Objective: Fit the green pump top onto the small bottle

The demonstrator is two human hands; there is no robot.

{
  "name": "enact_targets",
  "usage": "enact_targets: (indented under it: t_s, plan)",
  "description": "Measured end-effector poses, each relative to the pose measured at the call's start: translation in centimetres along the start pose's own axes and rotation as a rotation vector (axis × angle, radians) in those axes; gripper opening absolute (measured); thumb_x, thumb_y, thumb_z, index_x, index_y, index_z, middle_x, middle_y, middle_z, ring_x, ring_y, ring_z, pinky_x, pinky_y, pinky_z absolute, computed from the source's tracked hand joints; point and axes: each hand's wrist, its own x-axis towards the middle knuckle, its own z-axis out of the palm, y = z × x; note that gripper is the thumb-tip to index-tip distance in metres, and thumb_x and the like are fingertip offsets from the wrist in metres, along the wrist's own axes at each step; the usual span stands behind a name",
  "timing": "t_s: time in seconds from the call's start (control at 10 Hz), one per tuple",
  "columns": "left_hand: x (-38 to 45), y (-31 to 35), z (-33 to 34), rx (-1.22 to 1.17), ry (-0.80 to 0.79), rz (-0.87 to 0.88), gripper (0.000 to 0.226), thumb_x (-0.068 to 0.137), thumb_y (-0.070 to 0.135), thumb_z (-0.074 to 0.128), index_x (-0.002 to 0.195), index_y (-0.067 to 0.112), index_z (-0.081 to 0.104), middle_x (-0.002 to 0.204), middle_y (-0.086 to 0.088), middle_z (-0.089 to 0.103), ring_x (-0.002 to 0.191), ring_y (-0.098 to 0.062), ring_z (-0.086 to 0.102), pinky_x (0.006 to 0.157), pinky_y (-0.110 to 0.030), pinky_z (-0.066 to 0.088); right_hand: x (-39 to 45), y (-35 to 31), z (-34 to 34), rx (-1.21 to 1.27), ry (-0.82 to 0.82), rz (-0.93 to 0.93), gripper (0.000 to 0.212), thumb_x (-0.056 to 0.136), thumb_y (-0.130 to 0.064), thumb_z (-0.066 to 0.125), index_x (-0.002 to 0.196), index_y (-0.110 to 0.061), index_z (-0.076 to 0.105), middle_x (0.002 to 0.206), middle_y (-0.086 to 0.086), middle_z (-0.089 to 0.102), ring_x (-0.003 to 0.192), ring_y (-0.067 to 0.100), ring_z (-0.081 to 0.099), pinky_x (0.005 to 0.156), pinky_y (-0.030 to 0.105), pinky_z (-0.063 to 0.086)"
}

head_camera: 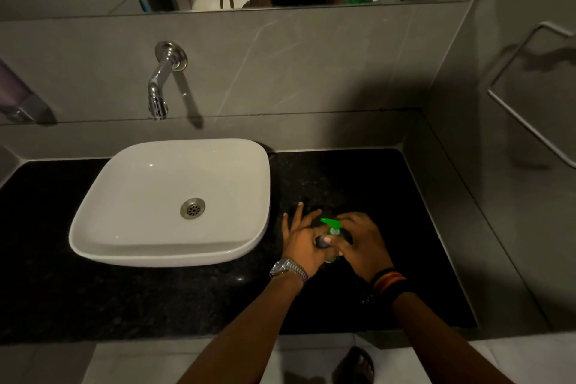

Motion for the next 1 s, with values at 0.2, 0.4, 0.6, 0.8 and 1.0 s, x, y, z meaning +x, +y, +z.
enact_targets:
  t_s: [0.2, 0.4, 0.6, 0.8, 1.0]
  plan:
    - [-0.5, -0.3, 0.8, -0.005, 0.034, 0.003, 0.034, 0.065, 0.051, 0.075, 0.096, 0.036, 0.076, 0.145, 0.008, 0.053, 0.148, -0.013, 0.010, 0.118, -0.047, -0.013, -1.4, 0.0, 0.6, -0.055, 0.092, -0.031, 0.029, 0.083, -0.028, 0.074, 0.101, -0.005, 0.071, 0.108, 0.012, 0.067, 0.109, 0.029, 0.059, 0.098, 0.044, 0.048]
    - [-0.2, -0.4, 0.5, 0.000, -0.010, -0.002, 0.051, 0.062, 0.072, 0.066, 0.103, 0.042, 0.073, 0.150, 0.013, 0.045, 0.151, -0.014, 0.003, 0.109, -0.028, -0.031, 0.1, -1.2, -2.3, 0.039, -0.088, -0.013, 0.039, 0.080, -0.030, 0.078, 0.117, -0.021, 0.068, 0.132, -0.001, 0.056, 0.126, 0.016, 0.048, 0.107, 0.027, 0.038]
    - [0.0, -0.5, 0.0, -0.032, -0.081, 0.001, 0.047, 0.065, 0.074, 0.070, 0.102, 0.046, 0.073, 0.154, 0.014, 0.038, 0.151, -0.011, -0.003, 0.104, -0.023, -0.034, 2.4, -3.5, -6.2, -0.353, -0.353, -0.275, 0.020, 0.085, -0.021, 0.069, 0.101, -0.033, 0.074, 0.153, -0.007, 0.037, 0.147, 0.020, 0.022, 0.114, 0.045, 0.032]
    - [0.0, -0.1, -0.6, -0.057, -0.133, -0.037, 0.046, 0.065, 0.070, 0.073, 0.102, 0.042, 0.075, 0.155, 0.012, 0.037, 0.151, -0.012, -0.006, 0.115, -0.043, -0.024, 2.8, -4.3, -6.5, -0.496, -0.417, -0.367, 0.018, 0.084, -0.021, 0.067, 0.096, -0.033, 0.075, 0.155, -0.009, 0.032, 0.148, 0.022, 0.020, 0.115, 0.048, 0.034]
    - [1.2, 0.0, -1.9, 0.106, -0.423, -0.056, 0.096, 0.058, 0.062, 0.082, 0.143, 0.040, 0.044, 0.166, -0.001, 0.007, 0.151, -0.024, -0.014, 0.118, -0.049, -0.014, 2.5, -4.2, -7.8, -0.443, -0.388, -0.348, 0.037, 0.088, -0.023, 0.066, 0.120, -0.042, 0.067, 0.165, -0.008, 0.016, 0.153, 0.024, 0.011, 0.120, 0.048, 0.026]
